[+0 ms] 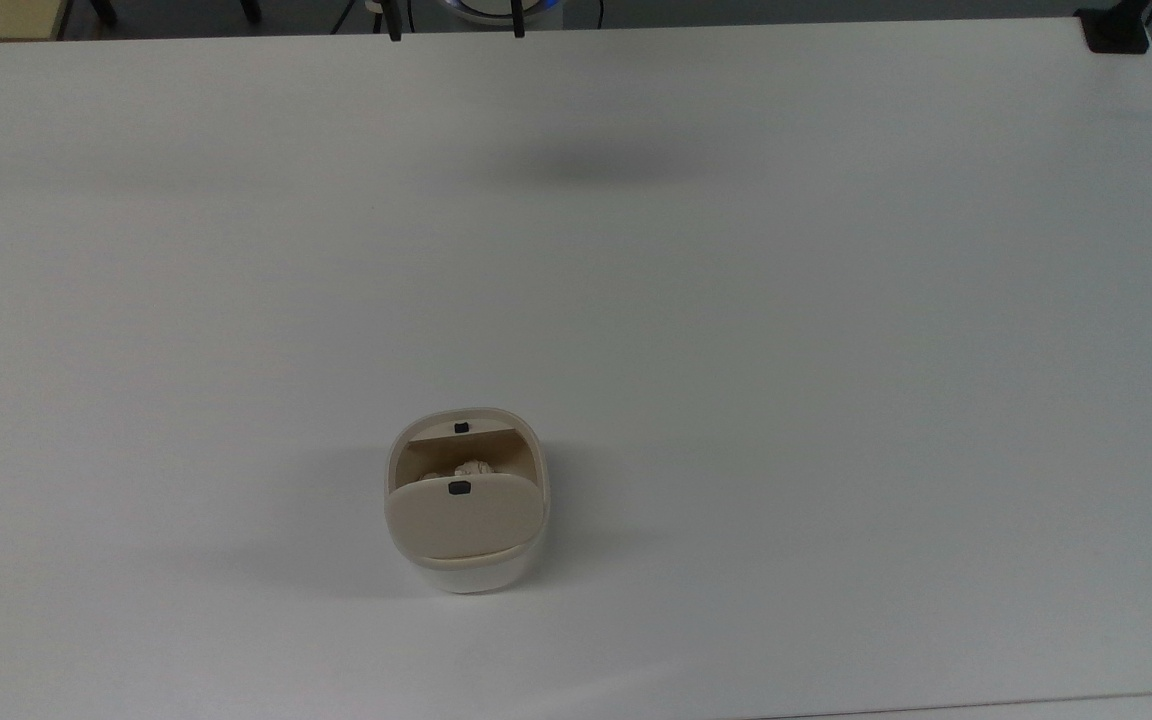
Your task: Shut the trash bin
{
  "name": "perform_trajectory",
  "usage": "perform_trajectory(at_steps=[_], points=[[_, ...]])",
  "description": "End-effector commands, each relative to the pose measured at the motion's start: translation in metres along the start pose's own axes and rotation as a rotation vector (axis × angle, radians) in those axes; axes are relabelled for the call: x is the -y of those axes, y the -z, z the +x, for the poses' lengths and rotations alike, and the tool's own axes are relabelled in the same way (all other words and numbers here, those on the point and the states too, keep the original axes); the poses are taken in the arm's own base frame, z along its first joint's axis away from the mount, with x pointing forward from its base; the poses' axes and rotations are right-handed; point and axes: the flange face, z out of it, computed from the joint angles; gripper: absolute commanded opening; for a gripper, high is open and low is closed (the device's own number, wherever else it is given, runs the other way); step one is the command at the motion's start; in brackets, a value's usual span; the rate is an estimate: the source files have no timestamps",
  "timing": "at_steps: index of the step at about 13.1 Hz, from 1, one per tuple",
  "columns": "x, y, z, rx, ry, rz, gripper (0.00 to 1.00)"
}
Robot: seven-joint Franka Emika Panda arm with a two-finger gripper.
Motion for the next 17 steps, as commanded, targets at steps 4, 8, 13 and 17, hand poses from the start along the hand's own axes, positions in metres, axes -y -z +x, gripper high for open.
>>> perform_trajectory(at_steps=[4, 8, 13, 17], points=[[0.001, 0.000, -0.001, -0.017, 0.022, -0.007, 1.00], [-0.003, -0.014, 0.013, -0.035, 0.105, -0.009, 1.00], [-0.005, -0.021, 0.067, -0.217, 0.118, -0.033, 0.82], [0.000, -0.024, 0.109, -0.372, -0.254, 0.039, 0.07]])
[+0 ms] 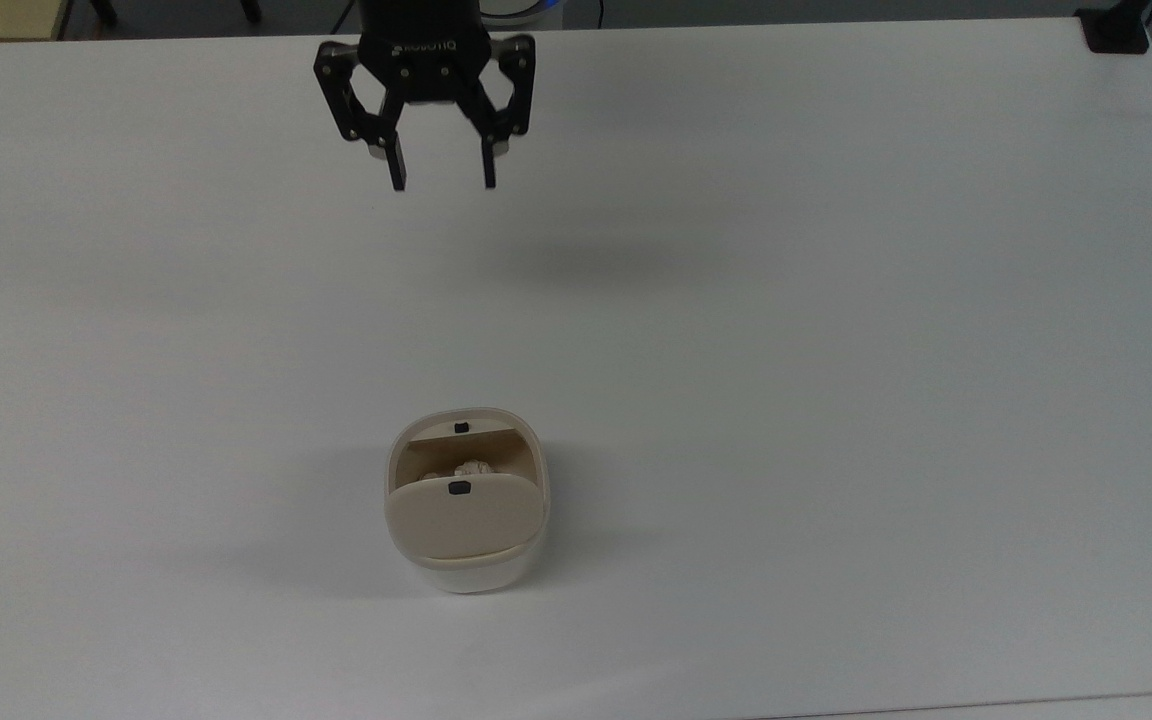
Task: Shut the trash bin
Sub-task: 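Lower the closed gripper toward the raised lid of the cream bin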
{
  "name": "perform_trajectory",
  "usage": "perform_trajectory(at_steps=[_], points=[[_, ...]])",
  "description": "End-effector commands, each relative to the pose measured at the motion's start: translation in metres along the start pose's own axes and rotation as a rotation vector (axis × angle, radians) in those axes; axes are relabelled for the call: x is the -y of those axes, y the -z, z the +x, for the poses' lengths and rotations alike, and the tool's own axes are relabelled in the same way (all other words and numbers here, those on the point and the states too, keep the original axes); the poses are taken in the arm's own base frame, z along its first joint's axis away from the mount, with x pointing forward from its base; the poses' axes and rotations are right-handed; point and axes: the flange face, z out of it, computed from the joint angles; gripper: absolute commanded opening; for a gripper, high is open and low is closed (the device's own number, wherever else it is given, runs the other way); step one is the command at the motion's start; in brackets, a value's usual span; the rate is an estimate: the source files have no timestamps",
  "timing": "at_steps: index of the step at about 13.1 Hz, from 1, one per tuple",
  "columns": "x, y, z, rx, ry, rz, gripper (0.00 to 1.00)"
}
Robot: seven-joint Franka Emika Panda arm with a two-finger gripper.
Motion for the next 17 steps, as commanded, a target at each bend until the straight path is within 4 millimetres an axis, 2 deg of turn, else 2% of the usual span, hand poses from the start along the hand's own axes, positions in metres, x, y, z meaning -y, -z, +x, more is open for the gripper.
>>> perform_trajectory(at_steps=[1, 2, 4, 8, 15, 17], points=[[0.006, -0.008, 0.038, -0.124, -0.340, 0.024, 0.01], [0.008, -0.011, 0.048, -0.173, -0.446, 0.042, 0.00], [0.025, -0.018, 0.063, -0.241, -0.557, 0.084, 0.00], [0.032, -0.039, 0.090, -0.357, -0.747, 0.165, 0.00], [0.028, -0.091, 0.104, -0.495, -0.882, 0.252, 0.00], [0.025, -0.093, 0.104, -0.503, -0.896, 0.258, 0.00]])
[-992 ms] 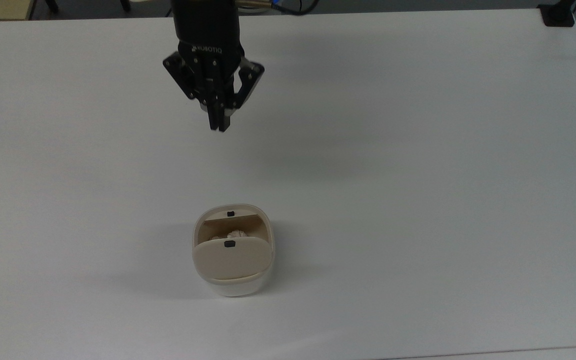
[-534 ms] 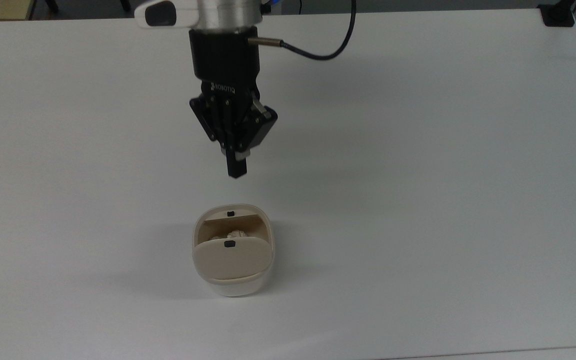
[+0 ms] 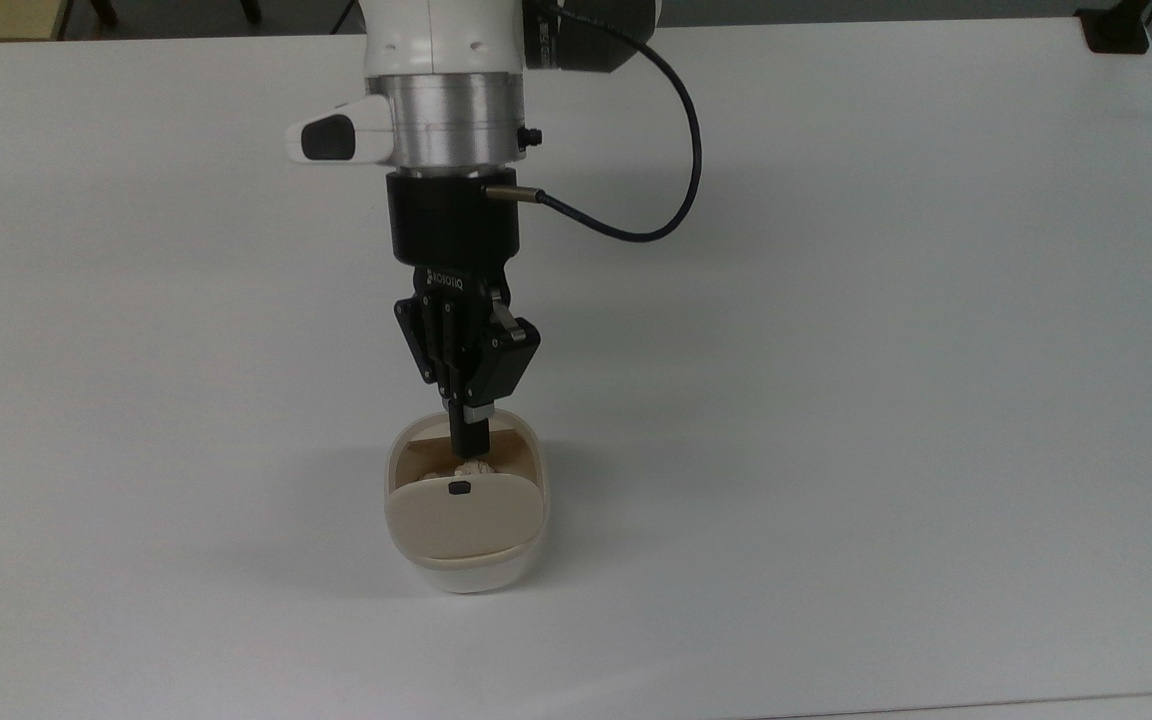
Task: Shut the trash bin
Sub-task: 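Lower the closed gripper toward the raised lid of the cream bin, then push the raised lid down over the bin opening with the gripper tips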
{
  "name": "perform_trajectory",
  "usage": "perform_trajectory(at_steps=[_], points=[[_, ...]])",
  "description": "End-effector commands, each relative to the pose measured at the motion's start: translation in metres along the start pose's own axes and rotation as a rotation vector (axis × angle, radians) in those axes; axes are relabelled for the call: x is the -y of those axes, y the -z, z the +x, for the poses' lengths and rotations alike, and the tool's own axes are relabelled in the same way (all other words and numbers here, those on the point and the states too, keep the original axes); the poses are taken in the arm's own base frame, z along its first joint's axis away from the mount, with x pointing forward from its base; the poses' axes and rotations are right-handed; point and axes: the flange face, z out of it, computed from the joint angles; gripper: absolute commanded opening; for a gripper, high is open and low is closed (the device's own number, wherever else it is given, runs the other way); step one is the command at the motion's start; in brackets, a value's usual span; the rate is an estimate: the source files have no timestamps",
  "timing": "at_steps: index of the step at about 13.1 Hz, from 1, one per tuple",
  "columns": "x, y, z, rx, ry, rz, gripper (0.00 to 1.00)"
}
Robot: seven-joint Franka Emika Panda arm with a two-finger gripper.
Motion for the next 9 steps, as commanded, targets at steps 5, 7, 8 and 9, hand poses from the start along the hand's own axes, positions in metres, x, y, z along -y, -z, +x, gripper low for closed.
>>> perform_trajectory(at_steps=[5, 7, 8, 9], points=[[-0.018, -0.037, -0.001, -0.059, -0.033, 0.042, 0.00], [-0.023, -0.043, -0.004, -0.055, -0.023, 0.029, 0.00], [-0.024, -0.044, -0.005, -0.057, -0.009, 0.021, 0.00], [-0.033, -0.047, -0.003, -0.058, -0.005, 0.005, 0.00]])
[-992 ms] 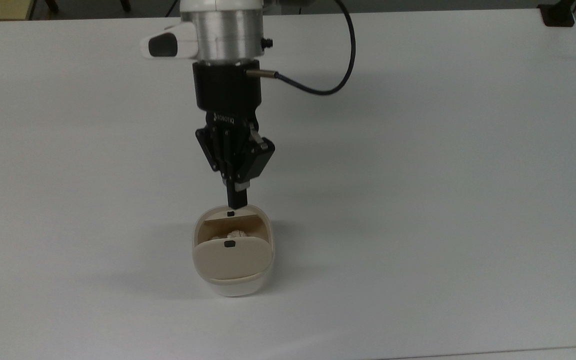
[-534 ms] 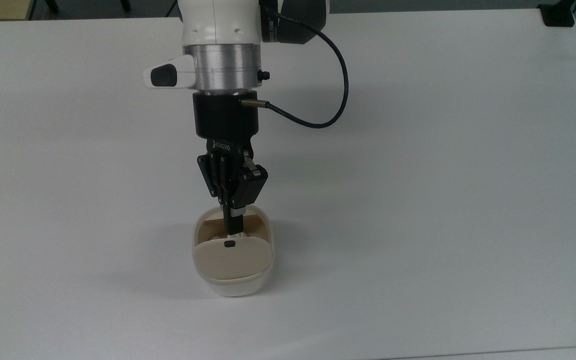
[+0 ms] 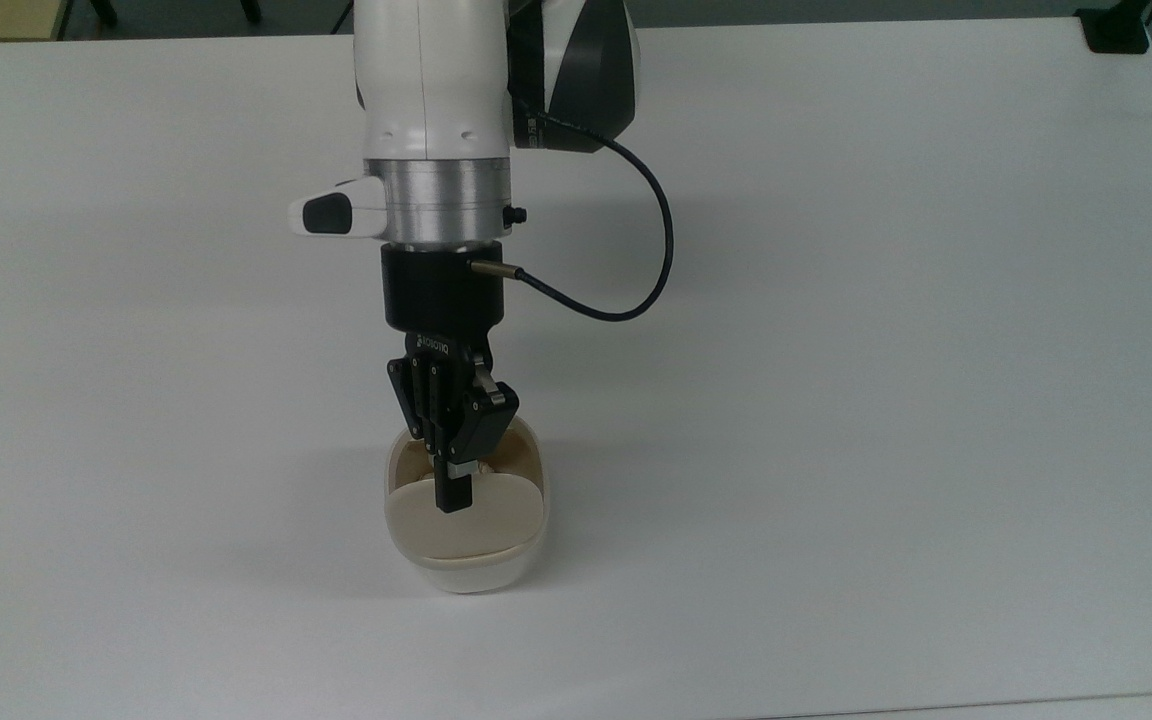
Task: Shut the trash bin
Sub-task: 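Push the raised lid down over the bin opening with the gripper tips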
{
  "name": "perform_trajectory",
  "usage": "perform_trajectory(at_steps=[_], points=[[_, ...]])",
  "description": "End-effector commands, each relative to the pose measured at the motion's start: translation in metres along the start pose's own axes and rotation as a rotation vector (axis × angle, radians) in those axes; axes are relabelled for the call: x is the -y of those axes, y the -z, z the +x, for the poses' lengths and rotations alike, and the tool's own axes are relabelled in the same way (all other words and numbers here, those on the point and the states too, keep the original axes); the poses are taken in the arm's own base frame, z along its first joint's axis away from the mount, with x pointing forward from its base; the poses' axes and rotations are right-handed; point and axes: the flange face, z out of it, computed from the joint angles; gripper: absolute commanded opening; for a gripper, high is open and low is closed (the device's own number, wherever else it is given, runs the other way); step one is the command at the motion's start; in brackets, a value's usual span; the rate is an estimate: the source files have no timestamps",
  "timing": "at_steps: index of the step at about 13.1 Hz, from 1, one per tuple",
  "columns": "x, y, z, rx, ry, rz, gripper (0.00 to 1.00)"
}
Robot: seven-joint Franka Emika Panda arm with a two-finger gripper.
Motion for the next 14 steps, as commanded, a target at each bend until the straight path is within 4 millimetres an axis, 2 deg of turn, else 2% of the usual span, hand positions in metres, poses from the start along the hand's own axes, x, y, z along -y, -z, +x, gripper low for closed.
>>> perform_trajectory(at_steps=[1, 5, 14], points=[[-0.007, 0.000, 0.004, -0.021, 0.010, -0.011, 0.00], [-0.027, 0.007, -0.001, -0.004, 0.022, -0.056, 0.00], [-0.043, 0.029, -0.017, 0.040, 0.101, -0.099, 0.00]])
